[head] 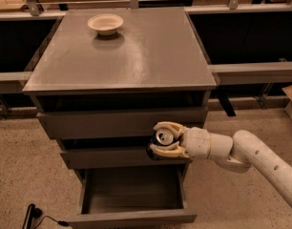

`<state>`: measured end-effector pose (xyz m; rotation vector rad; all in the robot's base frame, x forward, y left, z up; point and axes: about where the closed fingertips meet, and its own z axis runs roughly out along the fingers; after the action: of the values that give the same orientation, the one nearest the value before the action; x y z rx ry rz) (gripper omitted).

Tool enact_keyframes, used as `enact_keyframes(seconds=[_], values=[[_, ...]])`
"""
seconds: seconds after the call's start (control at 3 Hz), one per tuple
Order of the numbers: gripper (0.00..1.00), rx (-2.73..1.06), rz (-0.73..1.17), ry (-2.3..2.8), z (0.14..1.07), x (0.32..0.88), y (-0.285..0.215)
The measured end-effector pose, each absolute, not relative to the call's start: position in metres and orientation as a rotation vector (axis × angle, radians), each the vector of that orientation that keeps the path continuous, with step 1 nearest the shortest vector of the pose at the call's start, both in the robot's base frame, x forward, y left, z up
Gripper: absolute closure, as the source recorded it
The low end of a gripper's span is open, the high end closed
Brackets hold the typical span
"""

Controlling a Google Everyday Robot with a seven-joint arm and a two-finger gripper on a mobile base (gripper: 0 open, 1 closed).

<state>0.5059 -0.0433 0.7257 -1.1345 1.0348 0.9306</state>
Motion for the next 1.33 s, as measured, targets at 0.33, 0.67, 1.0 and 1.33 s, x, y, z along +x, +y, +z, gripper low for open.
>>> enact_keyframes(seconds=[0.33,0.67,1.0,1.33], values=[[1.0,-1.129,0.947,1.031,0.717,0.504,-0.043],[1.0,-1.141,0.953,1.058,0.706,0.507,-0.043],[1.0,-1.188,0.89,1.127,0.644,0.516,-0.065],[1.0,-1.279,0.865,1.171,0.564,0.511,-0.09]])
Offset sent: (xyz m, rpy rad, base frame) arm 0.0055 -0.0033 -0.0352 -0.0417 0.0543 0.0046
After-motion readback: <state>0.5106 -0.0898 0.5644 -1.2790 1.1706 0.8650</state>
